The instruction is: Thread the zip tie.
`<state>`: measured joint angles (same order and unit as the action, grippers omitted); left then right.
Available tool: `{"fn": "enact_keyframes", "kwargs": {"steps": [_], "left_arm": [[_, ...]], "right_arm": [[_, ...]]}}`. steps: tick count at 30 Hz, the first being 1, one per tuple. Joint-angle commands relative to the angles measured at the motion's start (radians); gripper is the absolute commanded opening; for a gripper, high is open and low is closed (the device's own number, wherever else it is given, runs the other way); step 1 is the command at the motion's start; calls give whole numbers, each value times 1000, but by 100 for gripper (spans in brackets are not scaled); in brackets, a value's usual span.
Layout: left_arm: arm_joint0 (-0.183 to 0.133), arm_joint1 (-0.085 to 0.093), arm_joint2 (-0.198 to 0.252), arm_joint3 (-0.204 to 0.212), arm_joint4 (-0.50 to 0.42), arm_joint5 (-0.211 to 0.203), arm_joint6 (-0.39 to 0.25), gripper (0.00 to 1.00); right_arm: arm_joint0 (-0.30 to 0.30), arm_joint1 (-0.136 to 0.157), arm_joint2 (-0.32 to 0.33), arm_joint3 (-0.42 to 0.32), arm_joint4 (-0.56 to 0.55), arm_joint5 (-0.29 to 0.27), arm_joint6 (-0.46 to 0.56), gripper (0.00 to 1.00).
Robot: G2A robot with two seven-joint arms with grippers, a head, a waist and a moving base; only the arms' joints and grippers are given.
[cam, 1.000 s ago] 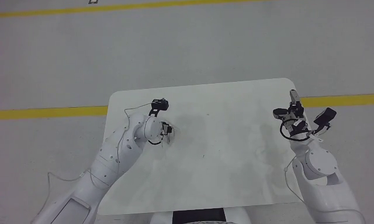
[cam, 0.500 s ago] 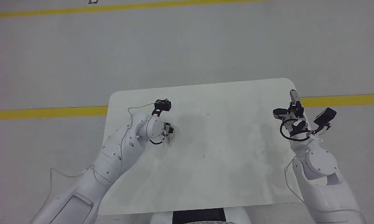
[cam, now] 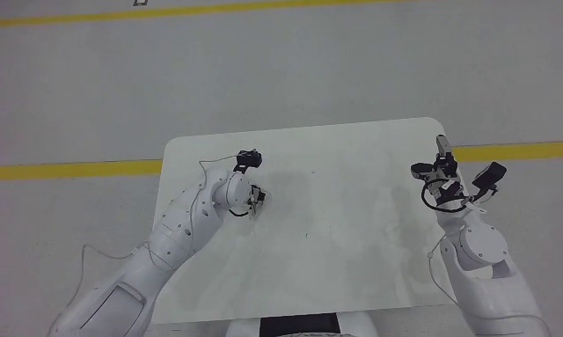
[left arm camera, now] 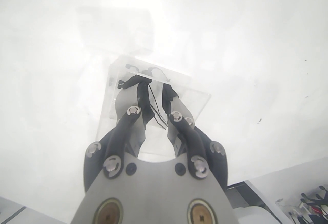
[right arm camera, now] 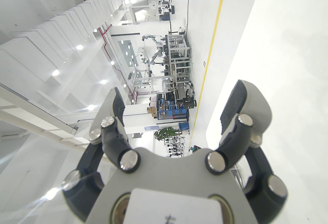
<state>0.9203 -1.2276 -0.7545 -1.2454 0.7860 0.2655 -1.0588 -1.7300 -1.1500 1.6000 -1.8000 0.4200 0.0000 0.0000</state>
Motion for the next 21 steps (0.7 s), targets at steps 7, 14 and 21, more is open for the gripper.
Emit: {"fn": "enact_keyframes", "kwargs": {"steps": [7,14,21], "left_arm": [[-17,-9,19,27,-8,7,-2,15],[-27,-16,33,46,-13,11,-6,13],[-34,-20,41,58,-14,16,-8,3]], "right_arm": [[0,0,0,0,0,0,0,100],[0,0,0,0,0,0,0,100],[0,0,0,0,0,0,0,100]]}}
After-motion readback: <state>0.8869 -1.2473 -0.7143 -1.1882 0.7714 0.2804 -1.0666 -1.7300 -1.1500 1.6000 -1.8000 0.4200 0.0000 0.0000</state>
